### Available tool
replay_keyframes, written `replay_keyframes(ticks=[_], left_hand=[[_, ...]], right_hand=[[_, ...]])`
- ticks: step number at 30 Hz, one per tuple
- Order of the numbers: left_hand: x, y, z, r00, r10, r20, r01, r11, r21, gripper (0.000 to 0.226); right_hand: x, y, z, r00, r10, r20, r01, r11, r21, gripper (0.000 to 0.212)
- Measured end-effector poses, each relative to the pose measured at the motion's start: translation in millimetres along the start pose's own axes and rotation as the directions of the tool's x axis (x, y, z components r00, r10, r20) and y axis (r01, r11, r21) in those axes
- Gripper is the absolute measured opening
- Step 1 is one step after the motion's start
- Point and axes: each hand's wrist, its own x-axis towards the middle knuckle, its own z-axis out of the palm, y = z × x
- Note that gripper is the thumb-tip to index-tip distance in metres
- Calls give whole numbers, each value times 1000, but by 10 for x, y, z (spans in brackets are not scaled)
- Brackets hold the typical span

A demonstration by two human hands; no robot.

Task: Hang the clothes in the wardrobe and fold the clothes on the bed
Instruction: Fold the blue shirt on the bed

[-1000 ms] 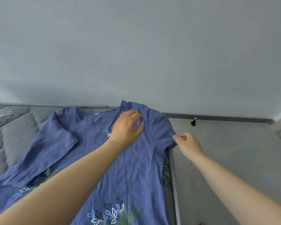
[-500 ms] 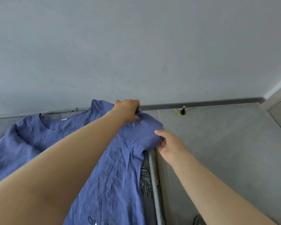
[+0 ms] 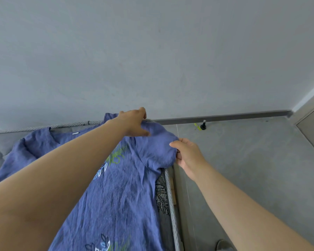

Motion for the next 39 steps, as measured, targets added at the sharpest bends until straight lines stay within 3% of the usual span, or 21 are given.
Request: replay_keyframes(ticks=[4,6,9,12,15,17,19,20,21,23,26,30,33,35,37,39], left_hand=[[-24,-10,-37,989,46,-143,-36,997,72,12],[-65,-45,-105,963,40,-267,-39,999,9,13],[-167,-128,-191,924,21,-382,-74,990,-124,16],[-280,-219,-210,921,45,-387,-108,984,-142,11],[-389,-315,-193,920,46,-390,-94,990,-104,17],[-436,-366,-174,921,-5,-391,-73,980,-185,19],[-470,-393,-148,933,-63,-354,-71,933,-353,15],[-491,-396,-140,938,-88,-336,-76,893,-445,15],[-509,-398,-131,937,-107,-332,-86,852,-517,17],[-525,-389,-120,928,-140,-346,-101,798,-595,21],[-507,-362,-112,938,-162,-308,-61,794,-604,11],[-432,-315,-148,963,-150,-226,43,907,-418,32],[-372,-236,-175,960,-164,-228,30,867,-497,13],[-358,-189,-202,948,-213,-236,5,753,-658,8],[-368,-174,-243,945,-261,-198,-27,539,-842,19],[-429,-183,-268,940,-288,-185,-63,386,-920,23]], right_hand=[[-63,-23,78,996,-86,-14,84,994,-74,7],[-113,-47,114,985,-164,50,171,966,-196,6],[-209,-68,157,934,-268,237,335,887,-319,24],[-224,-36,208,893,-299,337,419,826,-378,45],[-235,23,274,914,-219,340,383,738,-556,38],[-227,104,268,916,-226,332,401,513,-759,15],[-220,223,236,898,-297,325,395,216,-893,18],[-225,267,229,892,-343,295,363,153,-919,17],[-236,293,225,886,-389,252,335,162,-928,16],[-247,320,210,891,-429,150,292,288,-912,32],[-256,289,148,924,-382,16,199,445,-873,50],[-260,233,17,941,-332,-63,150,578,-802,47],[-309,210,-43,946,-307,-107,149,702,-697,40],[-369,233,-24,916,-377,-134,190,705,-683,32],[-490,271,47,829,-541,-143,305,651,-696,19],[-674,305,167,701,-712,-40,457,492,-741,22]])
